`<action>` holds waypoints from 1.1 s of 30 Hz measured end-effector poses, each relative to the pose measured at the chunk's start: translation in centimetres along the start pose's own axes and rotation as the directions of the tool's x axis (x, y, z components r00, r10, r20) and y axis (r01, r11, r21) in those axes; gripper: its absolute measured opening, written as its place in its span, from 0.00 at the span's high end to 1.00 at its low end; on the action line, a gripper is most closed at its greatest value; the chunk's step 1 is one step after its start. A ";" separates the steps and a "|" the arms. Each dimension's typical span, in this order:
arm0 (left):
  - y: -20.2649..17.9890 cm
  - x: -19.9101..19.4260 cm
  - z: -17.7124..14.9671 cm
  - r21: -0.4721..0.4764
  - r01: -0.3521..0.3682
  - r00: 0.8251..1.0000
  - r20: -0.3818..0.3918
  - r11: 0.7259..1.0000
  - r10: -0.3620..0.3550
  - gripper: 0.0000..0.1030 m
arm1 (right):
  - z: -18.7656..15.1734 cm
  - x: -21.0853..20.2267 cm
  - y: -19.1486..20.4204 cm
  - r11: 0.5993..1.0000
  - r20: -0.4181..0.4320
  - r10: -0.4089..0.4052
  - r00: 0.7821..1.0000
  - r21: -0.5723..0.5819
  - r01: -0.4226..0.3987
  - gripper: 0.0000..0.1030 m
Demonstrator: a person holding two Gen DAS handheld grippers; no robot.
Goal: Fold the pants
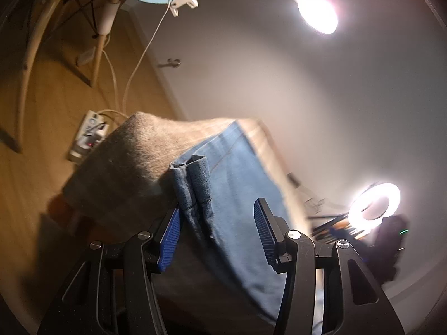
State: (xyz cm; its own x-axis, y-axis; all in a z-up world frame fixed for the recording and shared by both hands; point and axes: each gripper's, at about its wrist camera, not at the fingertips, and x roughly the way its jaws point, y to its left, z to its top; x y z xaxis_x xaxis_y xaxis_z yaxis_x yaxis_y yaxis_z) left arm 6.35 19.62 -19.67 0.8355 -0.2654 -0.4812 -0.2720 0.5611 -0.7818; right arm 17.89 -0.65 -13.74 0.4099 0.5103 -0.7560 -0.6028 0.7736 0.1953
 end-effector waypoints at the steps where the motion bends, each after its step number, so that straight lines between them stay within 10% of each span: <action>1: -0.1 0.4 0.1 0.009 -0.030 1.000 -0.008 1.000 0.030 0.52 | -0.1 0.1 0.2 1.000 -0.001 0.002 1.000 -0.001 -0.002 0.45; 6: -0.5 1.2 0.9 0.042 -0.110 0.994 0.000 0.993 0.110 0.54 | -0.6 0.1 0.7 1.000 -0.009 0.007 1.000 -0.004 -0.007 0.45; 9: -2.4 1.5 1.5 0.160 -0.149 0.989 0.003 0.976 0.150 0.86 | -0.8 0.1 0.6 1.000 -0.021 0.007 1.000 0.001 -0.007 0.44; 13: -5.7 1.3 1.6 0.301 -0.080 0.997 0.012 0.950 0.080 0.87 | -0.8 0.1 -0.1 0.998 -0.030 0.040 0.999 0.052 -0.038 0.38; 23: -13.7 3.4 -2.9 0.610 0.090 0.992 -0.129 0.787 -0.014 0.88 | 5.2 4.1 -2.5 0.938 -0.064 0.237 0.969 0.273 -0.211 0.26; 33: -14.8 4.1 -4.2 0.648 0.145 0.981 -0.195 0.747 -0.021 0.88 | 9.3 14.8 -0.5 0.920 -0.247 0.304 0.920 0.326 -0.217 0.25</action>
State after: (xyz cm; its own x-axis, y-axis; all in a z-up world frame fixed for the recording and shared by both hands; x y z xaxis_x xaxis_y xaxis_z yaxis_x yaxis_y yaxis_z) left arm 11.81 6.93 -11.71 0.7319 -0.4246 -0.5330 0.2270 0.8894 -0.3968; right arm 30.62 10.03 -19.21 0.0245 0.6121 -0.7904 -0.4207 0.7235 0.5473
